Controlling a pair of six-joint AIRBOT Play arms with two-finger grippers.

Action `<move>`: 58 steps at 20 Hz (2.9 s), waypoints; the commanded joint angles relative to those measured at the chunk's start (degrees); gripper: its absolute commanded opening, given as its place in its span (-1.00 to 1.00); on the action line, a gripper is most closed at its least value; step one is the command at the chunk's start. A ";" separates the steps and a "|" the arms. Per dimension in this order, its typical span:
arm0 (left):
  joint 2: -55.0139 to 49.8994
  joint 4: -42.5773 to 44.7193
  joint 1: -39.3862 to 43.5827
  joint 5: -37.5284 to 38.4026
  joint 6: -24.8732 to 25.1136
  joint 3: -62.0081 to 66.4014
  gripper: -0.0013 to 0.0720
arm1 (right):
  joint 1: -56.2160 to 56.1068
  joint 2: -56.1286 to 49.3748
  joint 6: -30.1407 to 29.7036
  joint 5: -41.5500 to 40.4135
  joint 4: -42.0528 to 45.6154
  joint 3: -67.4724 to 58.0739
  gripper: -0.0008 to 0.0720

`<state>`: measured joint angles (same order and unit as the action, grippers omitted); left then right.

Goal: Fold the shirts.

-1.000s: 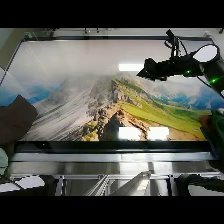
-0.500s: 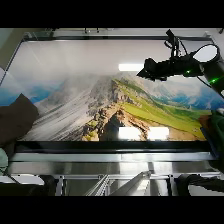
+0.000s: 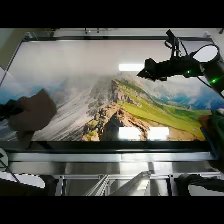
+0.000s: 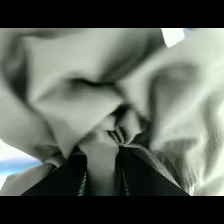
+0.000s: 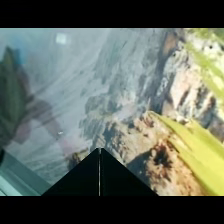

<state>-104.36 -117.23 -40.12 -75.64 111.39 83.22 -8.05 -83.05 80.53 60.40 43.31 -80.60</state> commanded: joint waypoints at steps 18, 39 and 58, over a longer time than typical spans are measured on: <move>-0.87 -14.19 57.79 -12.74 -3.63 30.34 1.00 | 0.00 -0.02 0.00 -1.16 -0.02 -0.02 -0.92; 7.65 -24.85 45.48 1.07 -2.25 -21.14 0.96 | 9.88 -8.72 -4.81 7.28 7.76 19.71 0.90; 40.09 -27.78 41.64 -9.38 -7.65 21.03 -0.90 | 29.64 39.15 -40.30 0.57 -45.77 14.69 -0.92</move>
<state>-76.14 -144.40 4.91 -86.87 107.11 97.58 15.07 -59.27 45.45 69.67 4.29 -65.52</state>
